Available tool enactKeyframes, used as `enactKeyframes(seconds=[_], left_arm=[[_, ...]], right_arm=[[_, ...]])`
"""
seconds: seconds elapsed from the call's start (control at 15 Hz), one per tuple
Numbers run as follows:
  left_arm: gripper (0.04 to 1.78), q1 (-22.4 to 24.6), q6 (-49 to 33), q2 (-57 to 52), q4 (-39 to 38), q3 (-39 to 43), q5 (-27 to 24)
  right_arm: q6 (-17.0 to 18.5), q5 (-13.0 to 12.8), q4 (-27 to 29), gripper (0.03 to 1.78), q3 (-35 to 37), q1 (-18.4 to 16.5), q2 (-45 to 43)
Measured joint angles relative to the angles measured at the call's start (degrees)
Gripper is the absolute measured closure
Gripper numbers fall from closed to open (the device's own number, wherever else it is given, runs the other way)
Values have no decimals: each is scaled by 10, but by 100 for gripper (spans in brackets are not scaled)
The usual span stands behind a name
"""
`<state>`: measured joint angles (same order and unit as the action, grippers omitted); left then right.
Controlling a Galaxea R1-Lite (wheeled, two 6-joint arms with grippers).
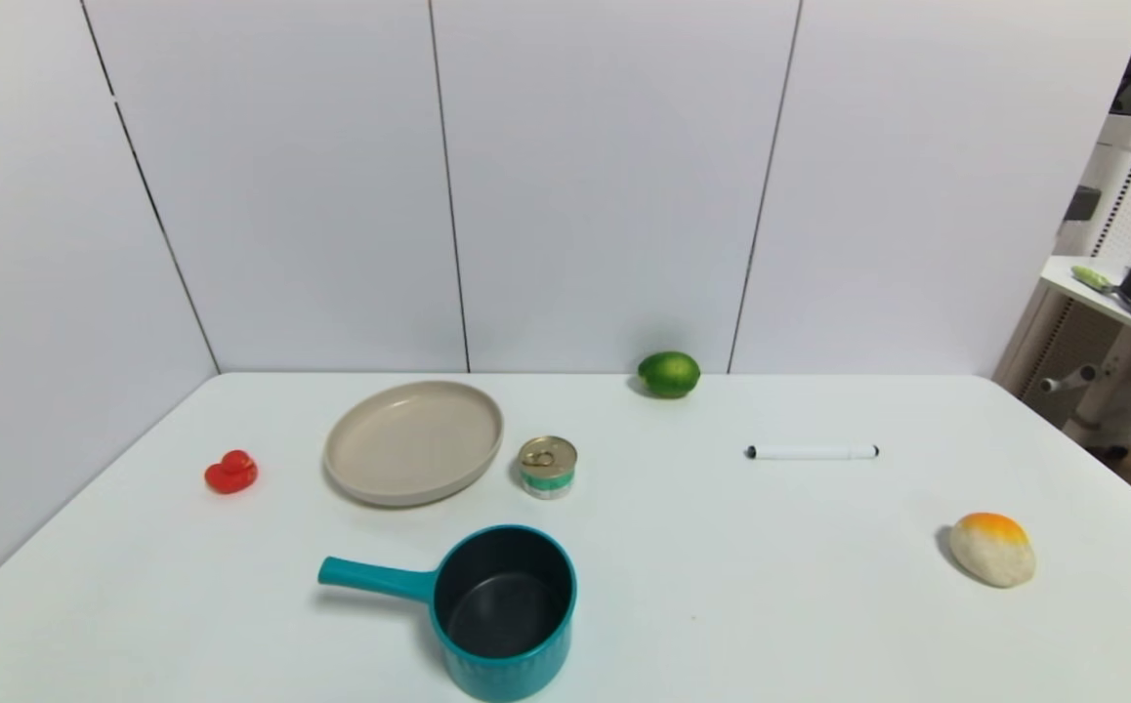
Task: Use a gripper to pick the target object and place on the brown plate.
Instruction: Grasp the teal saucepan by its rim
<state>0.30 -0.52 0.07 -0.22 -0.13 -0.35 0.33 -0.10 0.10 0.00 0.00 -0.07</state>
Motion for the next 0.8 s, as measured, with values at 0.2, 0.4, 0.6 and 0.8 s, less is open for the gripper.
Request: enactKeyframes(seconds=[0.2, 0.4, 0.6, 0.8], left_arm=[[13, 0, 0, 0, 0, 0, 0], [13, 0, -3, 0, 0, 0, 0], [13, 0, -3, 0, 5, -1, 2], [13, 0, -5, 15, 8, -12, 5]], right_arm=[[0, 0, 0, 12, 0, 0, 0], [0, 0, 0, 12, 0, 0, 0], [0, 0, 0, 12, 0, 0, 0], [0, 0, 0, 12, 0, 0, 0]])
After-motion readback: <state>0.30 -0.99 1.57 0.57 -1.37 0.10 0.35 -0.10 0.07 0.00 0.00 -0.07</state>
